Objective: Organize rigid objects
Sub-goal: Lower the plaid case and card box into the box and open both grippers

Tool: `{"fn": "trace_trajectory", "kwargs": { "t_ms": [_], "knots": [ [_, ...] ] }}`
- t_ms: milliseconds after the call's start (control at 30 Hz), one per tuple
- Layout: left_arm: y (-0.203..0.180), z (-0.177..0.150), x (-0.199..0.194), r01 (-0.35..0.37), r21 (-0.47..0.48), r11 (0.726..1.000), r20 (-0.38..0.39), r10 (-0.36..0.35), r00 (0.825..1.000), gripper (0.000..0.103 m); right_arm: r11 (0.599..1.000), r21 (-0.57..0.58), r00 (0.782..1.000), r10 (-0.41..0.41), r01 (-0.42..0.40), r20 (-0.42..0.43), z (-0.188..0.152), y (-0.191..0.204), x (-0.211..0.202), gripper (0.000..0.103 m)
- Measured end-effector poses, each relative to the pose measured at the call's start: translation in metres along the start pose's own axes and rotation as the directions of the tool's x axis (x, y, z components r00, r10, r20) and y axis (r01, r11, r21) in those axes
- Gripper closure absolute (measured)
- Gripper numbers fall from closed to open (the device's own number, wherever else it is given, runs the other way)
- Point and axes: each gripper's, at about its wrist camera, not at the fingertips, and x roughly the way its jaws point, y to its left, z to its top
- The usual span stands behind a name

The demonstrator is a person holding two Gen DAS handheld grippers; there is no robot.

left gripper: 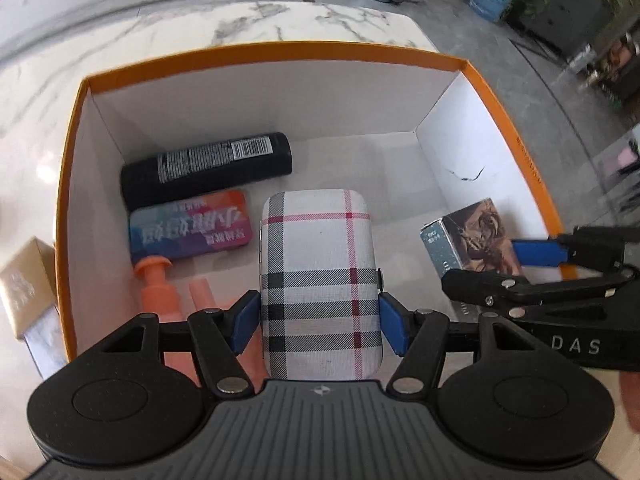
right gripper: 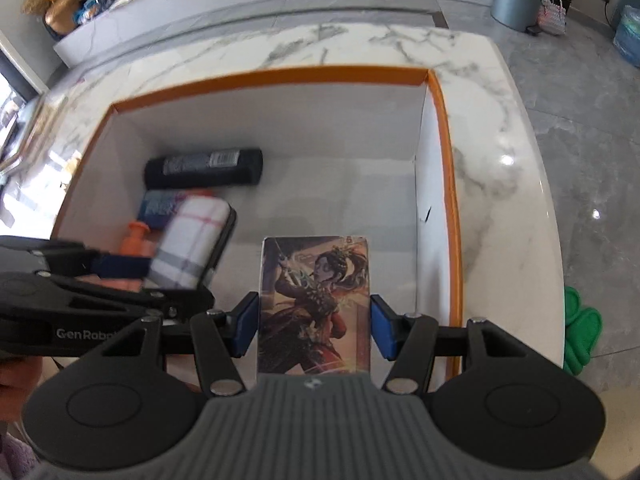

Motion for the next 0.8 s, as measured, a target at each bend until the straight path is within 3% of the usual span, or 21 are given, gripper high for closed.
{"fn": "trace_trajectory", "kwargs": {
  "t_ms": [267, 433, 533, 600, 800],
  "knots": [
    [-0.012, -0.005, 0.002, -0.025, 0.137, 0.99, -0.013, 0.027, 1.0, 0.029, 1.0, -0.011, 1.0, -0.021, 0.021, -0.004, 0.002, 0.002, 0.003, 0.044],
    [-0.008, -0.004, 0.0, 0.041, 0.134, 0.99, -0.048, -0.035, 0.998, 0.028, 0.999, -0.028, 0.999, -0.036, 0.035, -0.025, 0.005, 0.009, 0.008, 0.044],
    [-0.004, -0.002, -0.007, 0.054, 0.155, 0.986, -0.046, -0.047, 0.998, 0.037, 0.998, -0.039, 0.999, -0.041, 0.039, -0.036, 0.008, 0.014, 0.011, 0.044],
    [0.002, 0.0, -0.012, 0.076, 0.153, 0.985, -0.046, -0.07, 0.997, 0.049, 0.999, -0.026, 0.998, -0.027, 0.026, -0.051, 0.011, 0.016, 0.014, 0.044],
    [0.017, 0.011, -0.025, 0.049, 0.155, 0.987, 0.027, -0.054, 0.998, 0.052, 0.997, -0.002, 0.991, -0.079, 0.079, -0.106, 0.021, 0.028, 0.034, 0.044]
  ]
}}
